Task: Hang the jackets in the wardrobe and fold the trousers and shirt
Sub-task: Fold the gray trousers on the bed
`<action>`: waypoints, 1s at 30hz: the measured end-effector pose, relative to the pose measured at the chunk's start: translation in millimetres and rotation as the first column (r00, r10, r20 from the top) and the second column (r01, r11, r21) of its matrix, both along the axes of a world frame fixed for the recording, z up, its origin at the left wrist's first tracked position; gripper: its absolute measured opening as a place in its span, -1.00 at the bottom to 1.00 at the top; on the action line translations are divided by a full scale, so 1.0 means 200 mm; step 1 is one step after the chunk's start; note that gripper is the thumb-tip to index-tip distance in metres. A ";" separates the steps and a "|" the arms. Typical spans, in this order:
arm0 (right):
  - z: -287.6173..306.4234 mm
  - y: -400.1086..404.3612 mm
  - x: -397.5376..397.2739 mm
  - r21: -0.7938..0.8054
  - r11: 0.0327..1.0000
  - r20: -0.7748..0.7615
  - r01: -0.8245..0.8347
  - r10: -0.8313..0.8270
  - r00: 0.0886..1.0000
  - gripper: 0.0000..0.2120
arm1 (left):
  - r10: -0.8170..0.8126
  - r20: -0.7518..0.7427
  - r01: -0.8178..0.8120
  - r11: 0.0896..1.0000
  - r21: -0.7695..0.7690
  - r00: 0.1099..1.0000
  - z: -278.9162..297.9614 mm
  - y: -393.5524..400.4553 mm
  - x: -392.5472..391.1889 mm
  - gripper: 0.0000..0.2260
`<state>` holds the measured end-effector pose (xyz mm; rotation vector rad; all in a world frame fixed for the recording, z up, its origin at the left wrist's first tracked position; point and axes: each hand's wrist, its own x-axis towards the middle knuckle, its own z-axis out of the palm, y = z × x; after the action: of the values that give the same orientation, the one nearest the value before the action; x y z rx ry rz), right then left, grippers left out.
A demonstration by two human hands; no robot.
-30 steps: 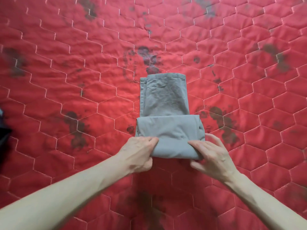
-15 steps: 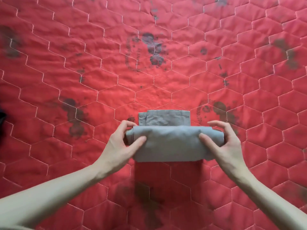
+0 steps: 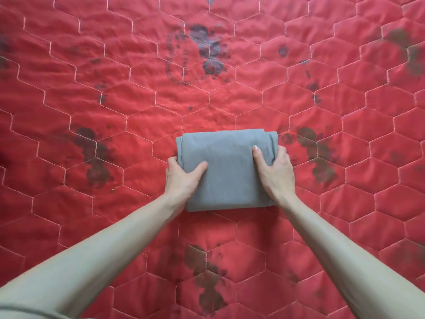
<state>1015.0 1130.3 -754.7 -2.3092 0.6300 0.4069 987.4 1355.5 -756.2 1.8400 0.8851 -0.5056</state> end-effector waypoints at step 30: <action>0.17 -0.12 -0.25 0.656 0.731 -0.208 0.188 -0.065 0.976 -0.53 | 0.078 0.088 -0.050 0.956 -0.289 0.993 0.11 0.14 -0.12 -0.70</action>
<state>965.8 1105.9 -720.9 -1.5307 0.5932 0.6529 964.2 1382.9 -733.4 1.5531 0.7592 -0.4716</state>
